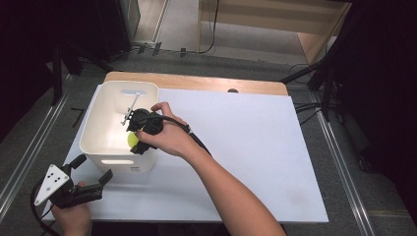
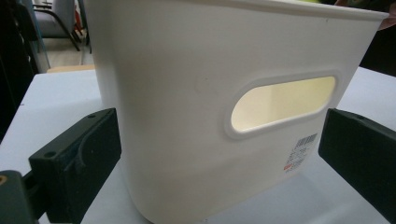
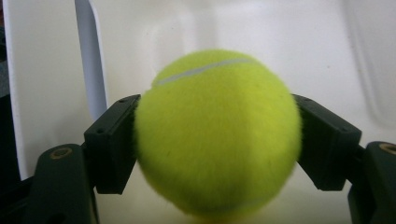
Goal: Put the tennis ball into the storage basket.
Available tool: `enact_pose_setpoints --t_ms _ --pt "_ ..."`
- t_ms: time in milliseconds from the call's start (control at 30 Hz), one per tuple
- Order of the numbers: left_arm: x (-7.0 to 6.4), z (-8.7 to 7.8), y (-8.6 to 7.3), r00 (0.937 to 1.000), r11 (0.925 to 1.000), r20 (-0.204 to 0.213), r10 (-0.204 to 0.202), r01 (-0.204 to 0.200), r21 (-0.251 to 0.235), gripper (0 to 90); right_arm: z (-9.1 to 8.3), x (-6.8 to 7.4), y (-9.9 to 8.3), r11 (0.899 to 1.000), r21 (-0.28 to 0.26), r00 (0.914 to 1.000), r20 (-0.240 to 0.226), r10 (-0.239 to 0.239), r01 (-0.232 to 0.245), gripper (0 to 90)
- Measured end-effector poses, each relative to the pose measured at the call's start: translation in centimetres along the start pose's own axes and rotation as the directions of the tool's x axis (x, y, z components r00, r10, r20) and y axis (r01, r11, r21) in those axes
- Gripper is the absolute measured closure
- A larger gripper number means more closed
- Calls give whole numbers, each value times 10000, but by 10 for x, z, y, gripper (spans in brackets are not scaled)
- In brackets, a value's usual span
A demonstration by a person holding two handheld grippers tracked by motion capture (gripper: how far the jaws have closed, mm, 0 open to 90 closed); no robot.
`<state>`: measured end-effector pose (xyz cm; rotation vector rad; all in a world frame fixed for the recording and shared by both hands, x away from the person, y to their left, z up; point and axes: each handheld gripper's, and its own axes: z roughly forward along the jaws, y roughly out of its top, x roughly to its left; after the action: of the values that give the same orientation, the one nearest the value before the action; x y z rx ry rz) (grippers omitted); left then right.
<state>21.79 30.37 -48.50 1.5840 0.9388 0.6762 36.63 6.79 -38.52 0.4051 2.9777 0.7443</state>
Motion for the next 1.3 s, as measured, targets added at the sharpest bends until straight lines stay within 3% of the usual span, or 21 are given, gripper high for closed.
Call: enact_pose_setpoints --t_ms 200,500,867,933,1033,1300 --pt "0 0 0 10000 10000 -20 24 -24 2 0 -8 -1 0 9994 -265 9998 -35 206 -207 182" --pt "0 0 0 10000 10000 -22 48 -48 17 0 -23 1 -5 9970 -709 9986 385 351 -323 106" --pt "0 0 0 10000 10000 -21 46 -46 19 0 -46 3 -14 9897 -1364 9947 871 547 -425 86" --pt "0 0 0 10000 10000 -23 45 -45 22 0 -49 3 -16 9877 -1533 9947 926 445 -299 85" --pt "0 0 0 10000 10000 -14 55 -55 16 0 -53 4 -21 9857 -1603 9933 945 669 -511 6" --pt "-1 0 0 10000 10000 -13 58 -58 6 0 -58 1 -39 9803 -1818 9890 1106 987 -775 6"
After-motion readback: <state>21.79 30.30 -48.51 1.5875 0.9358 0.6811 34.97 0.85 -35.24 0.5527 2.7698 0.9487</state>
